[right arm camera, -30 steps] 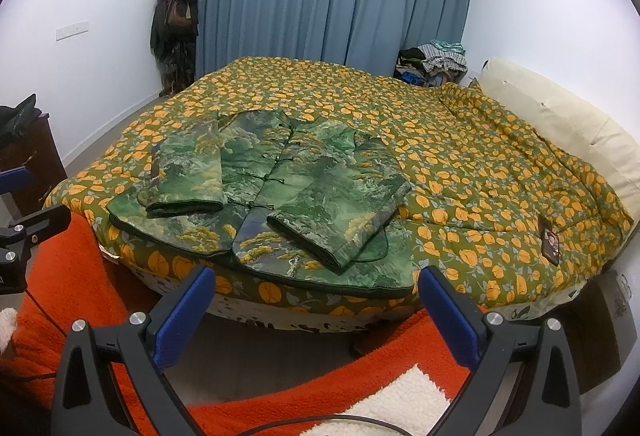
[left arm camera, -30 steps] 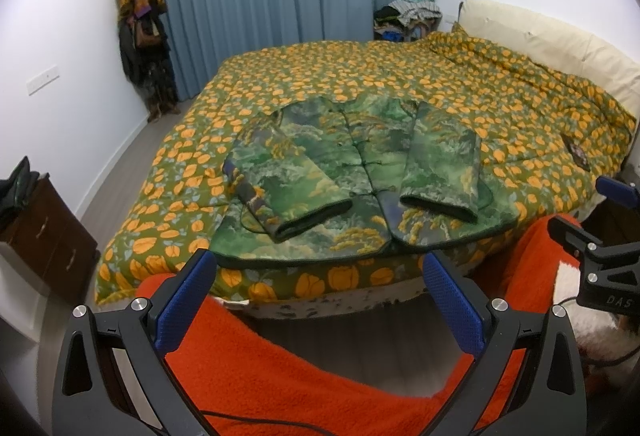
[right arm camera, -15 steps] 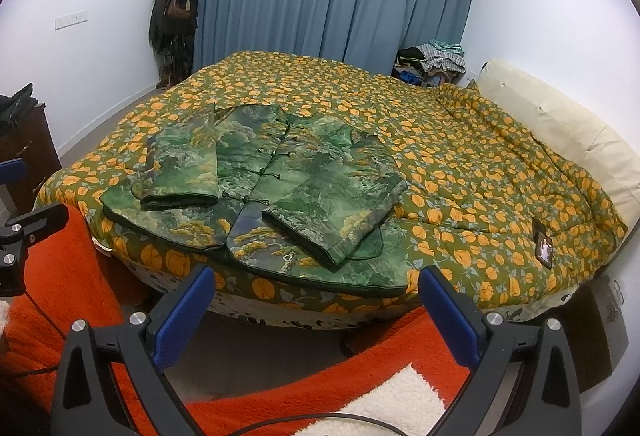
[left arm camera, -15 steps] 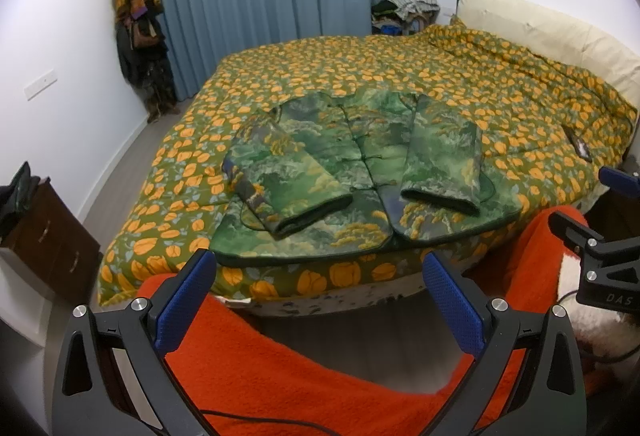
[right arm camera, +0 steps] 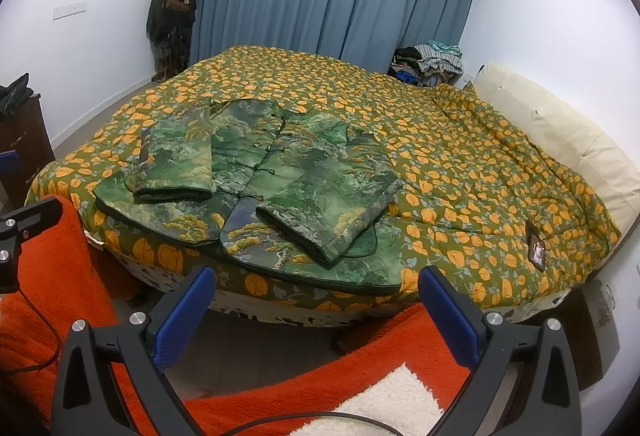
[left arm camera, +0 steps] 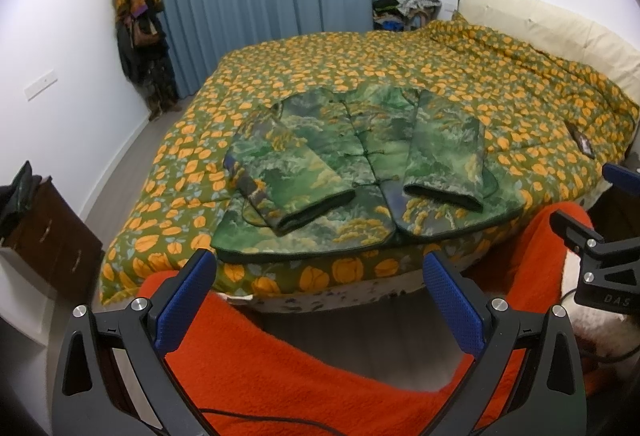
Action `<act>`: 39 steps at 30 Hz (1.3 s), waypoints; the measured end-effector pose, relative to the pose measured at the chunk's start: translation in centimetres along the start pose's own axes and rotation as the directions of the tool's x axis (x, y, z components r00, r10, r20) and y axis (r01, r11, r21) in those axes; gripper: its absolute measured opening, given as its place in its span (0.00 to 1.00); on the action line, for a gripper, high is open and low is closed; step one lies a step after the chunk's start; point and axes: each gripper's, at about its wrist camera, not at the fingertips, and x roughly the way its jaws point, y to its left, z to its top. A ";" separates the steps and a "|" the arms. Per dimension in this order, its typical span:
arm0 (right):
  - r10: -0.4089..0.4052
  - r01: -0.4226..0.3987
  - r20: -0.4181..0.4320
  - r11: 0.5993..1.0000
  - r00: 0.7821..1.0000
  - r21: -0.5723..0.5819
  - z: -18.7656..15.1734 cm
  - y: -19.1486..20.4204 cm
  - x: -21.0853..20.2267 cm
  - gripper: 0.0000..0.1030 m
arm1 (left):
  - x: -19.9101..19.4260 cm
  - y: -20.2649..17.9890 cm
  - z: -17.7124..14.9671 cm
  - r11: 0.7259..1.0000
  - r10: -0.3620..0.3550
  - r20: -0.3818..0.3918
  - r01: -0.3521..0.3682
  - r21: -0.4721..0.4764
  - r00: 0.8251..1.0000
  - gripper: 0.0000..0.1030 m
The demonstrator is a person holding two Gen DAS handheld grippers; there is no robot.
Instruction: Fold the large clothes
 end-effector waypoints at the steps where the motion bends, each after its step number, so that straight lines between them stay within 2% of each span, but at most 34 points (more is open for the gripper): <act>1: -0.001 0.001 -0.001 1.000 1.000 -0.002 0.0 0.1 0.0 1.00 | 0.0 0.0 0.0 1.000 0.001 -0.001 -0.001 0.000 1.000 1.00; 13: 0.013 -0.013 -0.007 1.000 1.000 -0.004 0.0 0.4 0.1 1.00 | 0.4 0.0 0.1 1.000 0.011 -0.033 -0.011 -0.005 0.999 1.00; 18: 0.121 -0.121 0.013 0.992 0.993 0.018 0.4 -0.6 0.0 1.00 | 0.4 0.3 0.3 1.000 0.000 -0.020 0.000 -0.005 1.000 1.00; 21: 0.132 -0.135 0.070 0.990 0.989 0.043 1.1 -1.7 -0.4 1.00 | 0.3 1.3 0.6 0.999 -0.032 0.023 0.032 -0.005 0.999 1.00; 23: 0.122 -0.129 0.148 0.991 0.981 0.035 1.8 -2.8 -1.1 1.00 | 0.2 1.8 0.9 0.999 -0.049 0.063 0.049 -0.005 0.997 1.00; 24: 0.124 -0.132 0.186 0.991 0.975 0.028 2.2 -3.1 -1.3 1.00 | 0.3 2.1 1.1 0.998 -0.059 0.085 0.060 -0.004 0.995 1.00; 26: 0.175 -0.175 0.282 0.984 0.943 -0.028 3.2 -3.9 -1.1 1.00 | 0.9 2.5 1.4 0.997 -0.072 0.115 0.071 0.011 0.991 1.00; 27: 0.190 -0.182 0.287 0.982 0.939 -0.055 3.5 -4.0 -0.5 1.00 | 1.9 2.6 1.7 0.997 -0.076 0.117 0.074 0.021 0.990 1.00; 29: 0.269 -0.246 0.214 0.961 0.939 -0.128 4.1 -4.0 2.9 1.00 | 3.8 2.6 2.0 0.996 -0.079 0.075 0.076 0.042 0.994 1.00; 30: 0.304 -0.285 0.121 0.947 0.945 -0.151 4.3 -3.8 5.4 1.00 | 5.4 2.6 2.3 0.995 -0.075 0.014 0.074 0.063 0.997 1.00; 32: 0.305 -0.302 -0.005 0.938 0.952 -0.171 4.3 -3.2 9.4 1.00 | 8.4 2.6 2.6 0.992 -0.083 -0.101 0.092 0.090 0.991 0.99; 34: 0.314 -0.321 -0.067 0.927 0.947 -0.195 3.6 -2.6 13.0 1.00 | 9.9 2.9 2.7 0.992 -0.084 -0.128 0.095 0.084 0.988 0.99; 37: 0.302 -0.322 -0.121 0.919 0.946 -0.226 2.9 -1.3 17.4 0.99 | 10.3 2.7 2.8 0.991 -0.062 -0.111 0.074 0.110 0.992 0.99; 39: 0.279 -0.313 -0.163 0.918 0.946 -0.243 2.7 -0.6 19.9 0.99 | 10.2 2.5 3.1 0.990 -0.072 -0.102 0.084 0.116 0.992 0.99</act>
